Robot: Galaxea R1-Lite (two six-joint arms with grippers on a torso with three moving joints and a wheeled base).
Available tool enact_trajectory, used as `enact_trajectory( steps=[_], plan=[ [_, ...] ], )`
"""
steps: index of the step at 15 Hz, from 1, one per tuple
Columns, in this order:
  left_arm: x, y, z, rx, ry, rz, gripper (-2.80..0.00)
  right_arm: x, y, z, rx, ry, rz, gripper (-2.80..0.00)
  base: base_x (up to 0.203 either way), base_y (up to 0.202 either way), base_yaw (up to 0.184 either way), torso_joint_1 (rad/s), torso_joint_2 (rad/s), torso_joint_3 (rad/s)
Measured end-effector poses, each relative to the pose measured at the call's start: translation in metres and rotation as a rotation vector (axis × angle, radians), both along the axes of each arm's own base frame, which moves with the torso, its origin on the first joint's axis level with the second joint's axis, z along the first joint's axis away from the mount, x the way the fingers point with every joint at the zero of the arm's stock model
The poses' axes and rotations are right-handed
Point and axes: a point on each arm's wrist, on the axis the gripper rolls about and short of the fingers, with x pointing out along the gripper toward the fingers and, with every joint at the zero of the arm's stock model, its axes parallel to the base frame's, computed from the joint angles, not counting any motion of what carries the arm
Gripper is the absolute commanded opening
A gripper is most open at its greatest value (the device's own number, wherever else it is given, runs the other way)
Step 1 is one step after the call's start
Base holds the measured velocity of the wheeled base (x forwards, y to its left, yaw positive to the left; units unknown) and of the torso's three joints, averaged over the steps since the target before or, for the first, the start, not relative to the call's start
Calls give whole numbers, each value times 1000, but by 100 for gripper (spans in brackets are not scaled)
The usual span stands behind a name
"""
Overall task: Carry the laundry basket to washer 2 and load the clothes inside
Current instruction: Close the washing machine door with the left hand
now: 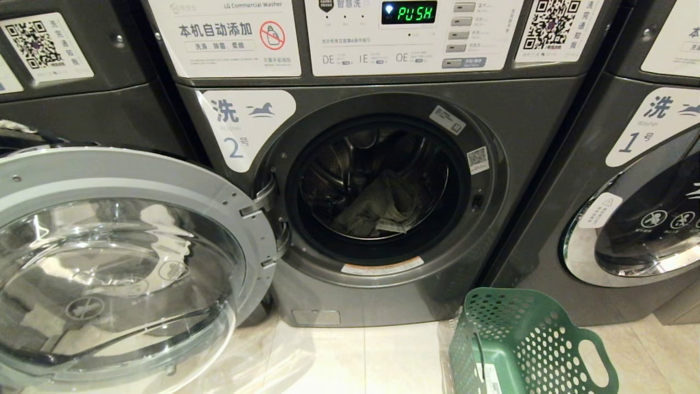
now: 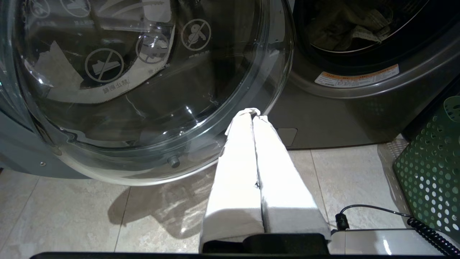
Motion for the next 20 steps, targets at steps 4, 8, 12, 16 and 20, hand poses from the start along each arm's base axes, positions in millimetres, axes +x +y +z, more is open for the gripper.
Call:
enact_trajectory(
  steps=[4, 8, 12, 16, 20],
  plan=[
    [0, 0, 0, 0, 0, 0, -280, 0, 0, 0, 0, 0, 0, -280, 0, 0, 0, 2, 4, 201],
    [0, 0, 0, 1, 0, 0, -280, 0, 0, 0, 16, -1, 0, -280, 0, 0, 0, 4, 4, 97],
    [0, 0, 0, 1, 0, 0, -280, 0, 0, 0, 18, -1, 0, -280, 0, 0, 0, 0, 0, 0],
    [0, 0, 0, 1, 0, 0, -280, 0, 0, 0, 18, -1, 0, -280, 0, 0, 0, 0, 0, 0],
    [0, 0, 0, 0, 0, 0, -280, 0, 0, 0, 19, -1, -1, -280, -154, 0, 3, 3, 4, 4]
  ],
)
